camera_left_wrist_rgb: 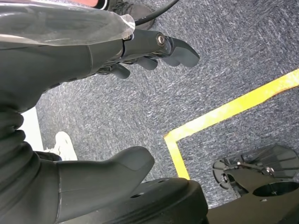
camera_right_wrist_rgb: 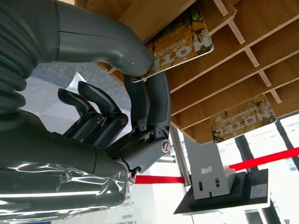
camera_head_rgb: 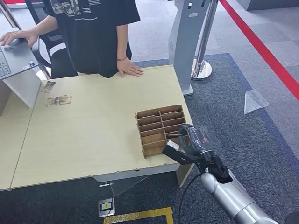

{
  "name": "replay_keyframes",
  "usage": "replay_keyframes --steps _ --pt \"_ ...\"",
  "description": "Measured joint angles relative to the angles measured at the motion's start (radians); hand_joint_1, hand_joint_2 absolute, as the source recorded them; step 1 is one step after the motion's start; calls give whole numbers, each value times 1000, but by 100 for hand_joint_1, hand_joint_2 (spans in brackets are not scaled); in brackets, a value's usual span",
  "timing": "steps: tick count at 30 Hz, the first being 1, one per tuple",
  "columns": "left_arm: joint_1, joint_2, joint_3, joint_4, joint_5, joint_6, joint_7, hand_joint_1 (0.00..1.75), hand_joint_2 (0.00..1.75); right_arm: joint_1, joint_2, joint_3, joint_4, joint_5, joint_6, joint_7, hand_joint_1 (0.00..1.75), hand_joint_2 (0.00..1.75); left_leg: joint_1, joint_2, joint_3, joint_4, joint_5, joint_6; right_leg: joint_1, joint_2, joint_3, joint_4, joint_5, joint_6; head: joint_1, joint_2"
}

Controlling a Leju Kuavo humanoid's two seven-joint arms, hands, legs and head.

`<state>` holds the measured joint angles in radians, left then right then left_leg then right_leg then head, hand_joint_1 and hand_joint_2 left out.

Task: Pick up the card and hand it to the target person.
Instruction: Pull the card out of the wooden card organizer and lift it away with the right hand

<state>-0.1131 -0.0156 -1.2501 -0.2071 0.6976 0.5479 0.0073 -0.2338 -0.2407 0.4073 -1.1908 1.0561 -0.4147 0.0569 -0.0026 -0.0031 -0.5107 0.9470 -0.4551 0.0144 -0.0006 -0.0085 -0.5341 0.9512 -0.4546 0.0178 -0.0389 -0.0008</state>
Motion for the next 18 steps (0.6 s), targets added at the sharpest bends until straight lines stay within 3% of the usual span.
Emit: replay_keyframes --steps 6,11,18 --pt "0 0 0 0 -1 0 0 0 175 0 0 0 -6 1 16 -1 175 175 0 0 0 0 0 0 0 0 0 0 0 0 0 0" --pt "0 0 0 0 -5 -5 -5 0 175 -11 -16 -1 -37 -52 83 -70 175 175 0 0 0 0 0 0 0 0 0 0 0 0 0 0" --pt "0 3 0 0 -9 -7 -33 0 175 -78 -102 0 -132 -98 252 -123 175 175 0 0 0 1 0 0 0 0 0 0 1 0 0 0"
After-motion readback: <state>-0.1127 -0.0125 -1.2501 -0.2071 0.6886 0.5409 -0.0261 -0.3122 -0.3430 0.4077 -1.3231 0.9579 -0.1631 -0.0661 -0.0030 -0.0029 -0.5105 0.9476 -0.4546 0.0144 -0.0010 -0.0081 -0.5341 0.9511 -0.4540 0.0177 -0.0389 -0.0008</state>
